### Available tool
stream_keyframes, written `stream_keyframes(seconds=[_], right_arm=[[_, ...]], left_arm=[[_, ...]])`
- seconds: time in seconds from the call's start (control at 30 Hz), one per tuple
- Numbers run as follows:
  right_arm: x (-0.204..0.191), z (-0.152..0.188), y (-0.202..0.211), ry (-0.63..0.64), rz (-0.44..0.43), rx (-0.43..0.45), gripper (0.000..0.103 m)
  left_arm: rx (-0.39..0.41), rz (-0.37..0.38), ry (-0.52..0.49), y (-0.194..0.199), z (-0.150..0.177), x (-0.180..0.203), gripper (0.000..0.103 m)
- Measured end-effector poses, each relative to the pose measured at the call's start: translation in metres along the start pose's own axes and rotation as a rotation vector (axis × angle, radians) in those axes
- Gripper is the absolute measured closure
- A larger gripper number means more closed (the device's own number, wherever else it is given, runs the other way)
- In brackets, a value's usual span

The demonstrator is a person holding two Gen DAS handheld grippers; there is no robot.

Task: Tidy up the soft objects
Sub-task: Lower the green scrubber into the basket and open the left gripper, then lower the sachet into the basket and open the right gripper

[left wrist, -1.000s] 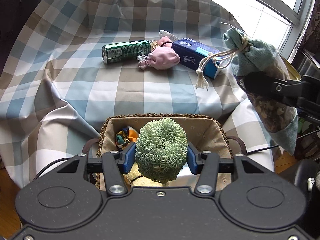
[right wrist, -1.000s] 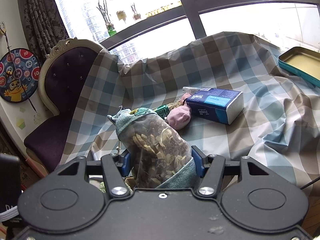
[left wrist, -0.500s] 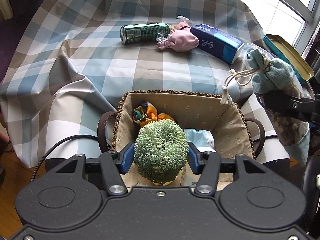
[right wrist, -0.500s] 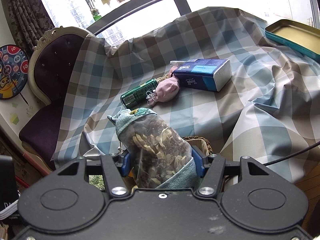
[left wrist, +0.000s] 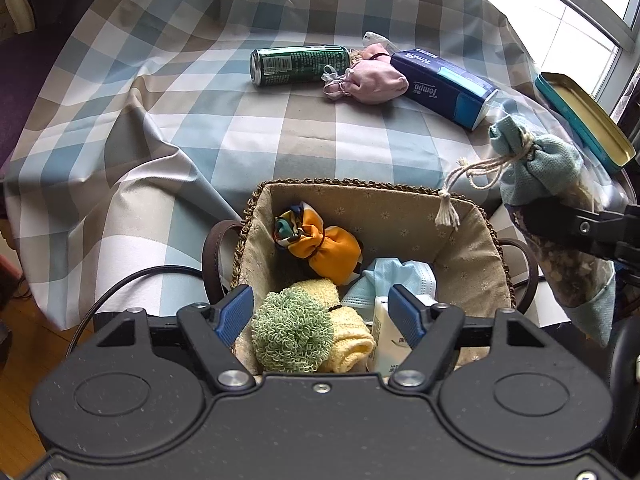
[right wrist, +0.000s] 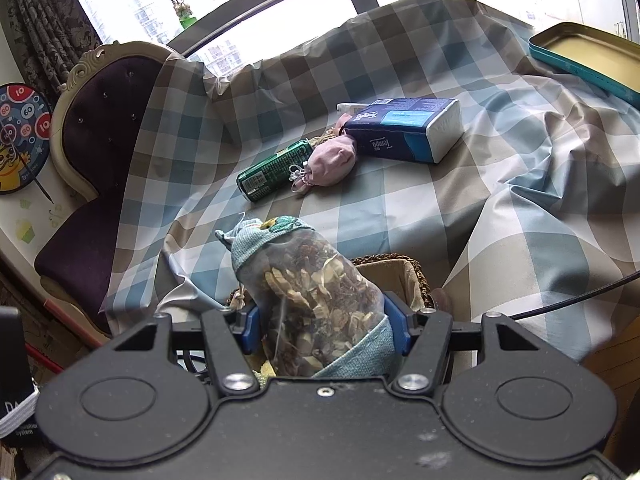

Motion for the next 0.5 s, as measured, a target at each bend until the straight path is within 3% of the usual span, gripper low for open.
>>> stream_keyframes(seconds=[0.23,0.5], right_arm=[[0.0006,-0.0008,0.0015,-0.006,0.004,0.012,0.035],[0.0026,0.0017,0.0019,-0.007,0.012,0.005,0.034]], left_arm=[[-0.005,0.002,-0.004,-0.0007,0.0017,0.0016,0.033],[-0.003,0.0,-0.012,0.0002,0.0018,0.0036,0.033]])
Point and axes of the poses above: each gripper's, at about its wrist camera, not at the fingertips, and y roughly against the way its jaws point, x to its right, z to its underside, the point moved 4 cm from there along -y, roughly the way its jaws point, and after that the axes turned 3 degrees about x, right-handed, at the moved point
